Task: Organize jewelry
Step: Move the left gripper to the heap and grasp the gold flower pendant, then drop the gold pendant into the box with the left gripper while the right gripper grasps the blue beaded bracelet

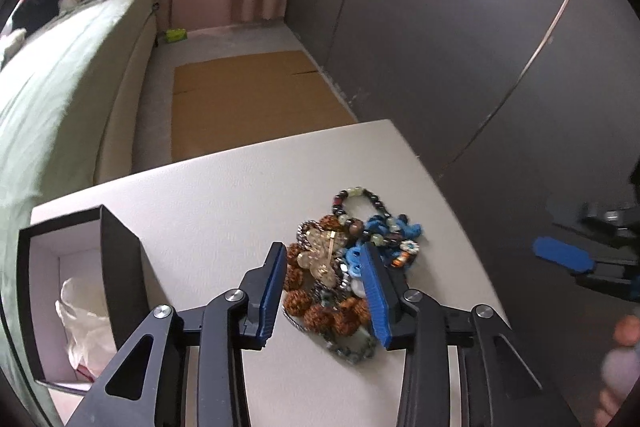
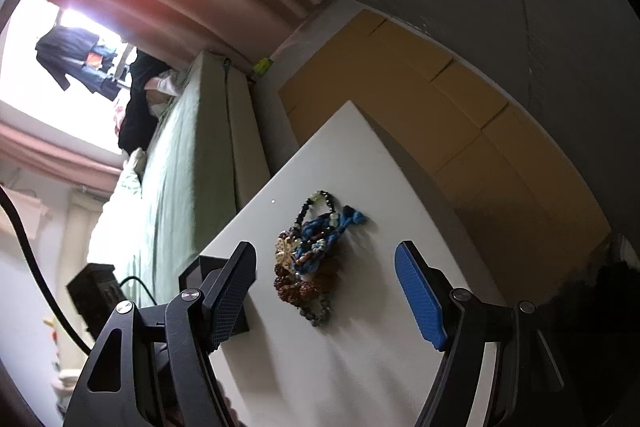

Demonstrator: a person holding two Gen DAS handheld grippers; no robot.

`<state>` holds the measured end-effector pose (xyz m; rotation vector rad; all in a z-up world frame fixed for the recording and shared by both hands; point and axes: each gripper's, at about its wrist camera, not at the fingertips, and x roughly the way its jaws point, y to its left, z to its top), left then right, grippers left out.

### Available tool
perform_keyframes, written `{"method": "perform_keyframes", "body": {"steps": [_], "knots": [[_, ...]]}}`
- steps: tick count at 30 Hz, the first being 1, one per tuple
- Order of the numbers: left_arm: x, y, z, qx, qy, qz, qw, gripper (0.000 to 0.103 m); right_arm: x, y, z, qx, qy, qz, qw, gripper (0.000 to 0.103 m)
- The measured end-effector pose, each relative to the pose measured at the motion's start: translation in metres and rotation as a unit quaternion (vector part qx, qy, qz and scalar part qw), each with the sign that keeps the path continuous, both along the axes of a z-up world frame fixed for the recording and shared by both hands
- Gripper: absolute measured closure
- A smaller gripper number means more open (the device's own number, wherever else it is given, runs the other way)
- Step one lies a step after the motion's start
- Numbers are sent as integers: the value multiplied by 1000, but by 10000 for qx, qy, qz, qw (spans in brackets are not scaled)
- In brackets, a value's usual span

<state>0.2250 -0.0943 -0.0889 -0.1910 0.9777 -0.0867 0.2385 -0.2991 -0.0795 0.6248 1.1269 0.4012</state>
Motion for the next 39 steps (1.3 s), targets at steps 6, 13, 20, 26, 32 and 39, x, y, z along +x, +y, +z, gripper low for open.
{"method": "perform_keyframes", "body": {"steps": [6, 13, 20, 26, 32, 39], "knots": [[10, -9, -16, 295, 113, -47, 9995, 64, 2, -4, -1, 112, 32, -9, 9999, 30], [15, -7, -28, 453, 217, -85, 9987, 80, 3, -5, -2, 134, 65, 47, 9999, 30], [5, -1, -22, 327, 143, -157, 9992, 82, 5, -1, -5, 89, 103, 82, 9999, 30], [-9, 9, -2, 233, -63, -157, 9996, 82, 4, 12, -7, 5, 104, 238, 9997, 31], [-27, 28, 19, 46, -346, 24, 9994, 82, 9, 25, -19, 4, 229, 244, 9994, 31], [-56, 59, 39, -295, -709, 342, 9965, 82, 15, 50, -35, -137, 425, 352, 9984, 47]]}}
